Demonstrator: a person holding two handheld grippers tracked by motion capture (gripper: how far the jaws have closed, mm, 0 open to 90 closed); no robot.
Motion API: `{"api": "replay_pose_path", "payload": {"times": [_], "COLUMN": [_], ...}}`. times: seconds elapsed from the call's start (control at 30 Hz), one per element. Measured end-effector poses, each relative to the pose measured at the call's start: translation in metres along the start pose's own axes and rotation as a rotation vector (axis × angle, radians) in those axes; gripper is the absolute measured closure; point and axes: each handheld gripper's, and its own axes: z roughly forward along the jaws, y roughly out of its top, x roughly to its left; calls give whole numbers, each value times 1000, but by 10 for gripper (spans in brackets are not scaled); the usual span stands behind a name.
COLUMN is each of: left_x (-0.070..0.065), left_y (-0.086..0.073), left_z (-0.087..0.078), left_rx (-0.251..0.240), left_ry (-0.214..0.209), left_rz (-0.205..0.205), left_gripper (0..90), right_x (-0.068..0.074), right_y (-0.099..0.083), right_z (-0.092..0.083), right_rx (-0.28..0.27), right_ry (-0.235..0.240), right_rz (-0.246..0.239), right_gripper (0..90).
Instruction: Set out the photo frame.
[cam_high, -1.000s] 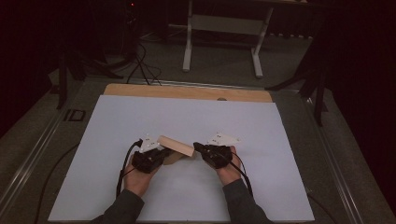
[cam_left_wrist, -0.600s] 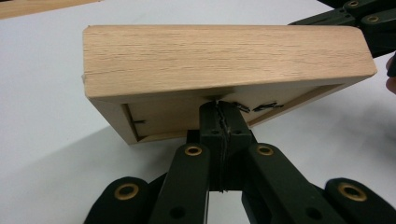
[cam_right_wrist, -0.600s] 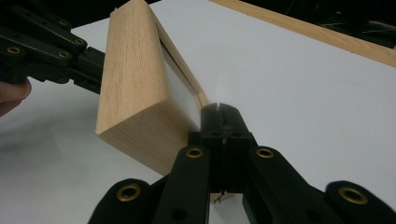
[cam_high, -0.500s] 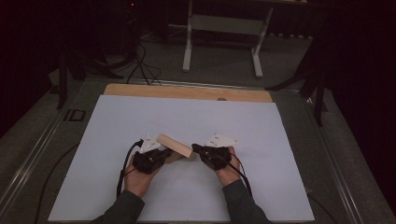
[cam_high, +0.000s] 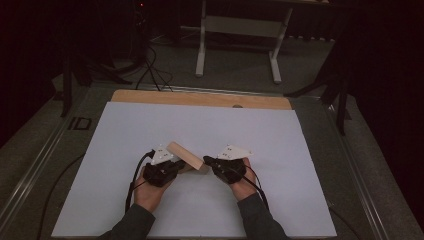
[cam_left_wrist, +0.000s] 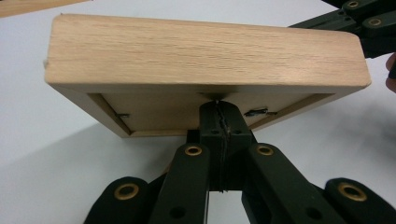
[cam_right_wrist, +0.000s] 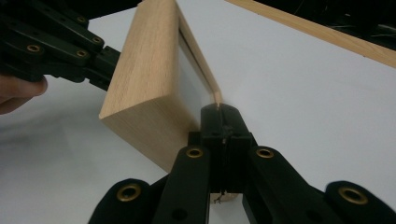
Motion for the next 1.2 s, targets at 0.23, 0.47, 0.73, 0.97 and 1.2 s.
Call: {"api": "replay_pose_path", "payload": {"times": [0.23, 0.47, 0.73, 0.97, 1.2], "left_x": [0, -1, -2, -2, -2], "left_y": [0, -1, -2, -3, -3], "left_z": [1, 2, 4, 4, 5], "left_rx": [9, 17, 22, 28, 31], "left_ry": [0, 0, 0, 1, 3], "left_rz": [5, 9, 9, 10, 4], "left_gripper": [895, 895, 896, 896, 896], "right_x": [2, 6, 10, 13, 18], "right_y": [0, 1, 2, 2, 3], "right_z": [0, 0, 1, 2, 3], "right_rx": [5, 9, 11, 14, 17], "right_ry": [9, 22, 39, 51, 67], "right_rz": [-15, -27, -40, -51, -62], "right_gripper": [895, 895, 896, 896, 896]}}
